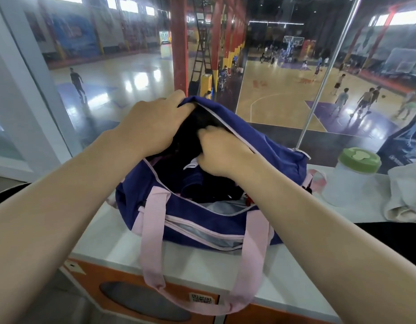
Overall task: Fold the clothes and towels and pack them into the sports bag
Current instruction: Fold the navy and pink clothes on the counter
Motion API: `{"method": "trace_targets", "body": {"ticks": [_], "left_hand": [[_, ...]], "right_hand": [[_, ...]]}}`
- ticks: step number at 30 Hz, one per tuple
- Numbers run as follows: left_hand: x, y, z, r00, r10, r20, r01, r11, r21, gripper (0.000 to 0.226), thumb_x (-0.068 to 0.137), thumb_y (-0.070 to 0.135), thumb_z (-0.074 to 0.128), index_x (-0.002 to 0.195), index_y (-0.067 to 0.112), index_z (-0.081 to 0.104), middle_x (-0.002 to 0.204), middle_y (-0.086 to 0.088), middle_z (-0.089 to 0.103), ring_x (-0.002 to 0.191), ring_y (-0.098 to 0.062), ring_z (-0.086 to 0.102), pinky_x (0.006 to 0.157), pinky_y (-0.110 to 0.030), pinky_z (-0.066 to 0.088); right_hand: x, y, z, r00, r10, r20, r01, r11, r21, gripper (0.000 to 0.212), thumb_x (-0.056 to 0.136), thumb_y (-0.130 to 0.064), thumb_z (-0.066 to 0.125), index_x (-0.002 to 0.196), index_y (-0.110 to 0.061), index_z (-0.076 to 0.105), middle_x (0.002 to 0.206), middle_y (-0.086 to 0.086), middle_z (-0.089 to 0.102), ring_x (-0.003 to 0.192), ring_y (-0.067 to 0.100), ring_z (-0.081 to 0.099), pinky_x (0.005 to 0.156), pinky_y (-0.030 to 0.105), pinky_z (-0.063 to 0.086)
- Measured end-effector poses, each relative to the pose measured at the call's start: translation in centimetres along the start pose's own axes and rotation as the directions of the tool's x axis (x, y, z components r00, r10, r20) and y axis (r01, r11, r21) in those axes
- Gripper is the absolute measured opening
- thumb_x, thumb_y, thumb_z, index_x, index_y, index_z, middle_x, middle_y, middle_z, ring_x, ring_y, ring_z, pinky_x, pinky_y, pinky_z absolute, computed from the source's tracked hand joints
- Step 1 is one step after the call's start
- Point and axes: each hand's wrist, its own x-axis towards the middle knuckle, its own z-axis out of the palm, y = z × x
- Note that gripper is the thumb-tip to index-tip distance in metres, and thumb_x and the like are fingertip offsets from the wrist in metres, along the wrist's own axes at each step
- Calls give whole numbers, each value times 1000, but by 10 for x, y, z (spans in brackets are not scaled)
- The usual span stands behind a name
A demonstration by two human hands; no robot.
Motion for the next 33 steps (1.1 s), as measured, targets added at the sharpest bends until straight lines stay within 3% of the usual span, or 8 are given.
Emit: {"method": "trace_targets", "body": {"ticks": [2, 4, 7, 10, 14, 18, 24, 33], "left_hand": [[0, 1, 0, 1000, 1, 8, -1, 1000, -12, 48, 88, 14, 52, 135, 17, 42, 111, -9, 43, 81, -30, 52, 51, -33, 26], [0, 0, 0, 1000, 5, 13, -5, 1000, -19, 50, 87, 14, 54, 136, 18, 42, 111, -9, 43, 82, -30, 53, 52, -34, 29], [-2, -4, 2, 1000, 18, 16, -17, 999, -39, 53, 86, 14, 58, 137, 19, 42, 112, -8, 44, 77, -25, 48, 51, -33, 27], [-4, -8, 8, 999, 30, -9, -31, 997, -64, 51, 89, 14, 57, 137, 21, 41, 112, -6, 45, 72, -18, 36, 50, -30, 24], [-2, -18, 10, 1000, 18, 2, -18, 990, -143, 47, 96, 20, 52, 140, 29, 39, 116, -3, 43, 74, -18, 37, 56, -34, 34], [-1, -15, 7, 999, -10, 39, 17, 983, -183, 49, 96, 21, 49, 142, 31, 36, 118, -3, 40, 79, -17, 37, 61, -34, 34], [-8, -8, -1, 999, 4, 53, 6, 983, -185, 52, 91, 15, 54, 141, 26, 43, 138, -6, 39, 121, -31, 39, 86, -43, 43], [-46, 43, -29, 986, 106, 125, -92, 990, -111, 62, 85, 15, 54, 143, 32, 43, 159, -6, 20, 145, -29, 14, 118, -46, 17]], "right_hand": [[13, -4, -2, 997, 5, 78, -15, 992, 127, 16, 93, -22, 53, 98, -10, 62, 90, 7, 64, 84, 25, 60, 68, 31, 43], [23, 0, 4, 985, 61, 159, -98, 967, 234, 31, 100, -35, 45, 96, -10, 63, 80, 5, 61, 75, 22, 57, 67, 30, 40], [28, 11, 25, 931, 98, 351, -176, 965, 197, 55, 99, -53, 38, 132, -12, 54, 126, 12, 60, 108, 28, 58, 90, 32, 43], [18, 23, 55, 854, 108, 509, -227, 958, 177, 74, 93, -70, 29, 155, -31, 19, 160, 3, 23, 143, 29, 29, 113, 36, 26], [-7, 33, 91, 915, 93, 392, -213, 938, 274, 73, 92, -73, 17, 155, -37, 9, 164, -1, 7, 150, 22, 6, 121, 44, 10], [-4, 36, 95, 924, 81, 375, -182, 953, 242, 73, 91, -73, 14, 154, -37, 11, 164, -1, 8, 151, 22, 6, 121, 45, 10], [-20, 24, 83, 965, 134, 225, -184, 958, 218, 67, 96, -64, 19, 154, -31, 16, 162, 0, 16, 149, 22, 9, 120, 44, 5], [-89, 6, 42, 993, 90, 81, -113, 925, 361, 68, 97, -58, 36, 153, -22, 23, 159, 3, 25, 146, 23, 19, 119, 43, 17]]}}
